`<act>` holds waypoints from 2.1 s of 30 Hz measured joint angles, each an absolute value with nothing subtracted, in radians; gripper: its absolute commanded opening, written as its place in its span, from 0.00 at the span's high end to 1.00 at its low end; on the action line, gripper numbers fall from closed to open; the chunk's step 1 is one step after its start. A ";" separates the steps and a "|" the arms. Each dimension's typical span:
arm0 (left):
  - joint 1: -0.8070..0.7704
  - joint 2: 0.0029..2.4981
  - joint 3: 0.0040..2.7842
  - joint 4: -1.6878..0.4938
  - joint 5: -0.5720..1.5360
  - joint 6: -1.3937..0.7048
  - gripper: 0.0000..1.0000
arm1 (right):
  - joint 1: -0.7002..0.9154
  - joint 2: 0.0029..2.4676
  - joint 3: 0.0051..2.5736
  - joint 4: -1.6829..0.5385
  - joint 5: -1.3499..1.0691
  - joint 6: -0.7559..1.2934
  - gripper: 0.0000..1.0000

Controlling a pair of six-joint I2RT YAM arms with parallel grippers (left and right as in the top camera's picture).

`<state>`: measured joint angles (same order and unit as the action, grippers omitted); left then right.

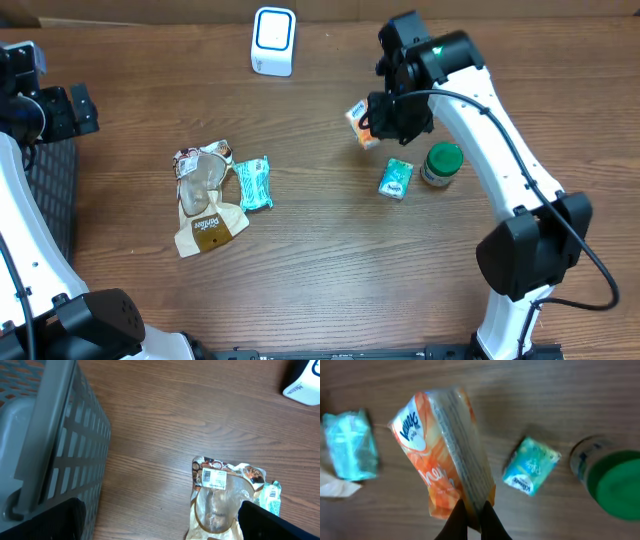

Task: Scan the item barcode
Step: 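Set the orange tissue pack down beside the jar and release it, then move the right gripper to the green wipes pack and grasp it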

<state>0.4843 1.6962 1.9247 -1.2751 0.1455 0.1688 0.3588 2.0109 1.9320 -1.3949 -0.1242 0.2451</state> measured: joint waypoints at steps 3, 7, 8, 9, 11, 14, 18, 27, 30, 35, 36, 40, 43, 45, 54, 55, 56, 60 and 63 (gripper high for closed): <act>0.484 1.696 1.925 -1.275 0.146 0.169 0.00 | 0.338 2.014 1.787 -1.304 -0.124 0.256 0.96; 0.484 1.696 1.925 -1.275 0.146 0.169 0.00 | 0.299 2.016 1.669 -1.214 -0.125 0.261 0.96; 0.484 1.696 1.925 -1.276 0.146 0.169 0.00 | 0.282 2.016 1.639 -1.193 -0.124 0.263 0.95; 0.484 1.696 1.925 -1.275 0.145 0.169 0.00 | 0.272 2.016 1.624 -1.185 -0.124 0.266 0.86; 0.484 1.696 1.925 -1.275 0.146 0.169 0.00 | 0.247 2.017 1.595 -1.174 -0.124 0.276 0.62; 0.484 1.696 1.925 -1.275 0.145 0.169 0.01 | 0.221 2.017 1.584 -1.172 -0.124 0.281 0.55; 0.484 1.696 1.925 -1.275 0.146 0.169 0.00 | 0.218 2.017 1.584 -1.162 -0.130 0.284 0.55; 0.484 1.696 1.925 -1.275 0.146 0.169 0.00 | 0.263 2.017 1.768 -1.200 -0.250 0.246 0.44; 0.484 1.696 1.925 -1.275 0.146 0.169 0.00 | 0.336 2.015 1.792 -1.161 -0.311 0.242 0.44; 0.484 1.696 1.925 -1.275 0.146 0.169 0.00 | 0.476 2.017 1.789 -1.098 -0.397 0.255 0.44; 0.484 1.696 1.925 -1.275 0.146 0.169 0.00 | 0.506 2.022 1.789 -1.084 -0.408 0.263 0.44; 0.484 1.696 1.925 -1.275 0.146 0.169 0.01 | 0.606 2.067 1.788 -1.025 -0.431 0.312 0.44; 0.484 1.696 1.925 -1.275 0.146 0.169 0.00 | 0.662 2.123 1.784 -0.994 -0.440 0.352 0.44; 0.484 1.696 1.925 -1.275 0.146 0.169 0.00 | 0.691 2.160 1.777 -0.970 -0.441 0.379 0.44; 0.484 1.696 1.925 -1.275 0.146 0.169 0.00 | 0.775 2.302 1.776 -0.850 -0.421 0.460 0.71; 0.484 1.696 1.925 -1.275 0.146 0.169 0.00 | 0.778 2.304 1.776 -0.849 -0.422 0.469 0.80; 0.484 1.696 1.925 -1.275 0.146 0.169 0.00 | 0.781 2.305 1.776 -0.848 -0.421 0.466 0.84; 0.484 1.696 1.925 -1.275 0.146 0.169 0.00 | 0.772 2.305 1.776 -0.878 -0.419 0.462 0.96; 0.484 1.696 1.925 -1.275 0.146 0.169 0.00 | 0.739 2.305 1.786 -0.971 -0.423 0.403 0.96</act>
